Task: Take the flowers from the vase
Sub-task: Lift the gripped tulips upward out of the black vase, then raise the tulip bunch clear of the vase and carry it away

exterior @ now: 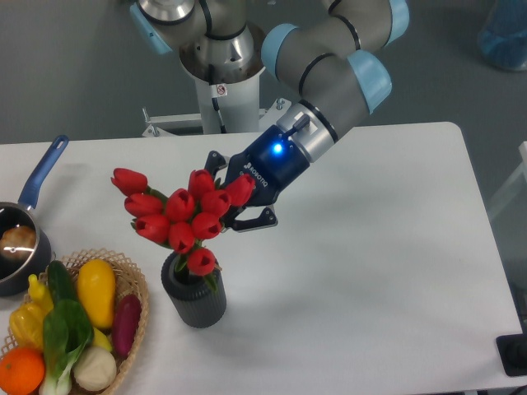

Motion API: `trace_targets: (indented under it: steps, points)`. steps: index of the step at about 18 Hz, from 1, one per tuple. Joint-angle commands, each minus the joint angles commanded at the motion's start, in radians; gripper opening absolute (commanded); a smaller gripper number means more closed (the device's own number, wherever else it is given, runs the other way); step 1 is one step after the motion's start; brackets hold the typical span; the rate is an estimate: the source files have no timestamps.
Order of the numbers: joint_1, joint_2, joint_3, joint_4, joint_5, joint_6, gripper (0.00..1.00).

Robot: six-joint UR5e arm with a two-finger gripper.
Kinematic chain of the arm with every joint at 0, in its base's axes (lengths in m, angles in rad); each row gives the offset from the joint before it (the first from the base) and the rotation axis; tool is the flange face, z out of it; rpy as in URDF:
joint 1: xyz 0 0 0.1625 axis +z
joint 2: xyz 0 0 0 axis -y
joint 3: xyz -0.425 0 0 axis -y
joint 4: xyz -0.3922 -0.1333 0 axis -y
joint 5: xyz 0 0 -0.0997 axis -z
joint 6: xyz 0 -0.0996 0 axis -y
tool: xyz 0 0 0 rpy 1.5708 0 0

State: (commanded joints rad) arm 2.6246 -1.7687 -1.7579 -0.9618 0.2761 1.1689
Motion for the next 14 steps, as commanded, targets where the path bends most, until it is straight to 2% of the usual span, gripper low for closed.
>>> trace_targets:
  steps: [14]
  points:
    - [0.055, 0.031, 0.003, 0.000, -0.089, -0.064, 0.27]
